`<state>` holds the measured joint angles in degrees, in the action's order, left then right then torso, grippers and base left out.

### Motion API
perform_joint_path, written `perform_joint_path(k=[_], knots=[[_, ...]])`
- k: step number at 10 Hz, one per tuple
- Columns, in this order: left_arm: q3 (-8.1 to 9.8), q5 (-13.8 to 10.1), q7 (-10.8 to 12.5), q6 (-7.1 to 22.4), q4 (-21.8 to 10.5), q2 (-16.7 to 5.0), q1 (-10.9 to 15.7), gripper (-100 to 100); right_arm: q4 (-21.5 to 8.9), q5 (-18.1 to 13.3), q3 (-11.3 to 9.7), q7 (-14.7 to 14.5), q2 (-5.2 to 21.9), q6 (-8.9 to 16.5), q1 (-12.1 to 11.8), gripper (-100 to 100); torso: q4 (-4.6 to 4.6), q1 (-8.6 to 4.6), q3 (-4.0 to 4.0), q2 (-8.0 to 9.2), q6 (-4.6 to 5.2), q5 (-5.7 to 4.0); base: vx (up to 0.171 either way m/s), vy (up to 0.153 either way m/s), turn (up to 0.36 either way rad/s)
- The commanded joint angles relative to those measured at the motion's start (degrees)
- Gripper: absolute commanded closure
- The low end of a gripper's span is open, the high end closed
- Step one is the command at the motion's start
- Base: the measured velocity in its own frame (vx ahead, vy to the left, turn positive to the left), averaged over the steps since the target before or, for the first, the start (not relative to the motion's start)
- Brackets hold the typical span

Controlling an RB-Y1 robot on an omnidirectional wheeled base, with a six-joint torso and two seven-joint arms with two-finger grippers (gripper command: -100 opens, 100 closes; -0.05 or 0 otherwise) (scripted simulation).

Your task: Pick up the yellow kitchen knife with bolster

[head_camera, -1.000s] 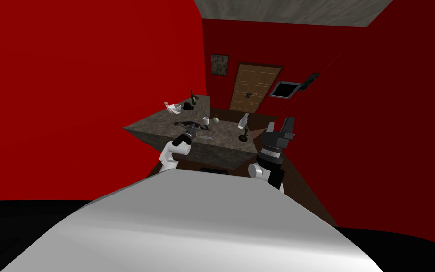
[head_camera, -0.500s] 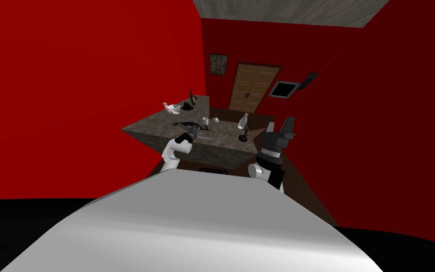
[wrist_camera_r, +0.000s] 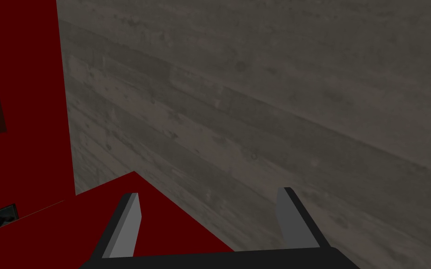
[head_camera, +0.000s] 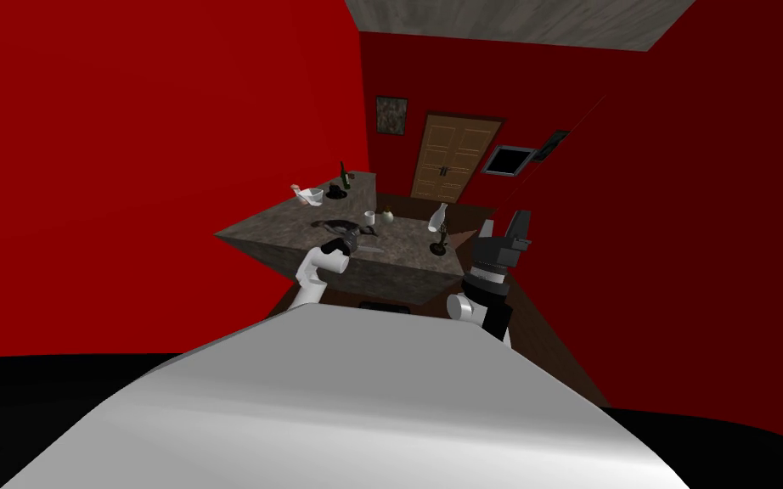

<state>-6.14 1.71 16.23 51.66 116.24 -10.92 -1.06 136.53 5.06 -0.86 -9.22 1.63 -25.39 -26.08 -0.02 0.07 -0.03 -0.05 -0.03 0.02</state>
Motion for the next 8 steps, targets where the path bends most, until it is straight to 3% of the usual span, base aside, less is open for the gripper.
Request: perform_joint_path(k=[1, 8], knots=[[-0.3, -0.2, 0.2, 2.1, -0.1, -0.1, 0.4, -100, 0.0, 0.0, 0.0, 0.0, 0.0, 0.0, 0.0, 0, 0.0, 0.0, 0.0, 0.0, 0.0, 0.0, 0.009, 0.021, -0.02], [-2.58, -1.5, 1.7, 11.9, -2.9, -1.5, 4.3, -100, 0.0, 0.0, 0.0, 0.0, 0.0, 0.0, 0.0, 0, -0.01, 0.04, -0.01, -0.02, -0.01, 0.01, 0.011, 0.024, -0.026]])
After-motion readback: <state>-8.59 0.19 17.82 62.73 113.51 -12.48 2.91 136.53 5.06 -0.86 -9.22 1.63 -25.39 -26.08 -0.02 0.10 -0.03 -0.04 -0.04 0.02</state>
